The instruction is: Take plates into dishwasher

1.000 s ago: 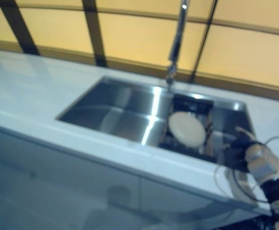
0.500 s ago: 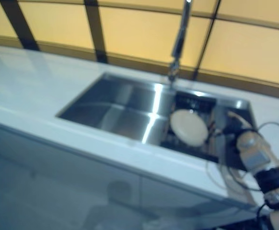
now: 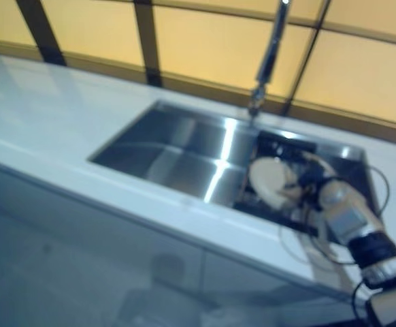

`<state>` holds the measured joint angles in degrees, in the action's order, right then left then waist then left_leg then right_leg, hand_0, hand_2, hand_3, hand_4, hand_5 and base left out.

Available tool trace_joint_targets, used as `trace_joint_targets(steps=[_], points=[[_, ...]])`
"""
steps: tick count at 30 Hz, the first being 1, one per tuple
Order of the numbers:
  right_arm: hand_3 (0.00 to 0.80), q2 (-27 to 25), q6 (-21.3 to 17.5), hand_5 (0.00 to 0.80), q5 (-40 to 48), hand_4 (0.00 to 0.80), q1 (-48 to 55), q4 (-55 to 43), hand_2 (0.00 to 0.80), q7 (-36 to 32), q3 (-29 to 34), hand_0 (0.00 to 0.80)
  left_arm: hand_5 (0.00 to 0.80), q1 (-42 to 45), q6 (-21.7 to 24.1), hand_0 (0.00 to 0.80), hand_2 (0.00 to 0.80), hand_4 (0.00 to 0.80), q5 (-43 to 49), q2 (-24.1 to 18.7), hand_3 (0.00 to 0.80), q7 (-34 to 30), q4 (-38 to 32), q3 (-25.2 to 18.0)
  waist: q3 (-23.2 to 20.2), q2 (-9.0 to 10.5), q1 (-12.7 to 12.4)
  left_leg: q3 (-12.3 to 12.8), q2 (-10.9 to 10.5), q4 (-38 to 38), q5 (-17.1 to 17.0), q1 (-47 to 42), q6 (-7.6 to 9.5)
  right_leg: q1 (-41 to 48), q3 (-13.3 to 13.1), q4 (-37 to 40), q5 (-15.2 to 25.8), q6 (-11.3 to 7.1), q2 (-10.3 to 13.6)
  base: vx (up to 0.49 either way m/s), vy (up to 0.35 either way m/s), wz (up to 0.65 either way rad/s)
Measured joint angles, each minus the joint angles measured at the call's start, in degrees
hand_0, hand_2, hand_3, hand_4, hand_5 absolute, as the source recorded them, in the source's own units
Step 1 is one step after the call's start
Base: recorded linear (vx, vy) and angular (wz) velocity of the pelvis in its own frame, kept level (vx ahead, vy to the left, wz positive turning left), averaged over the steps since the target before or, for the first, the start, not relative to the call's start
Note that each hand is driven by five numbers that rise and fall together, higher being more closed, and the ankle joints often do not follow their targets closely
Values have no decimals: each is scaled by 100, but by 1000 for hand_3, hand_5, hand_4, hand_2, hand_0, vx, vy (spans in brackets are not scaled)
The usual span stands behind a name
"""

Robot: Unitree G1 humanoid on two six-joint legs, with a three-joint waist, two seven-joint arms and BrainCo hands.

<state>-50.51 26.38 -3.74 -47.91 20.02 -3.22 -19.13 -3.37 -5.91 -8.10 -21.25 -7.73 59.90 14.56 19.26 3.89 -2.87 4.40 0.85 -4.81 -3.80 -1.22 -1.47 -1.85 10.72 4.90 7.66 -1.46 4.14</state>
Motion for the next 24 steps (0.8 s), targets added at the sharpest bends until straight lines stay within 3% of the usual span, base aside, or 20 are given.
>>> trace_joint_targets(steps=[5, 24], points=[[0, 244, 38, 0, -13, 0, -21, 1, 0, -15, -228, 0, 0, -66, 0, 0, 0, 0, -3, -2, 0, 33, 0, 0, 13, 23, -53, -23, -2, 6, -1, 73, 0, -54, 24, 0, 0, 0, 4, -6, -1, 1], [0, 374, 221, 0, -621, 0, -89, 0, 0, -269, -408, 0, 0, -170, 13, 0, 0, 0, -21, -2, 0, 88, 1, 4, 112, -19, -108, -96, -9, 4, -10, 199, 1, -160, 95, 0, -13, -13, 16, -6, 3, 1]])
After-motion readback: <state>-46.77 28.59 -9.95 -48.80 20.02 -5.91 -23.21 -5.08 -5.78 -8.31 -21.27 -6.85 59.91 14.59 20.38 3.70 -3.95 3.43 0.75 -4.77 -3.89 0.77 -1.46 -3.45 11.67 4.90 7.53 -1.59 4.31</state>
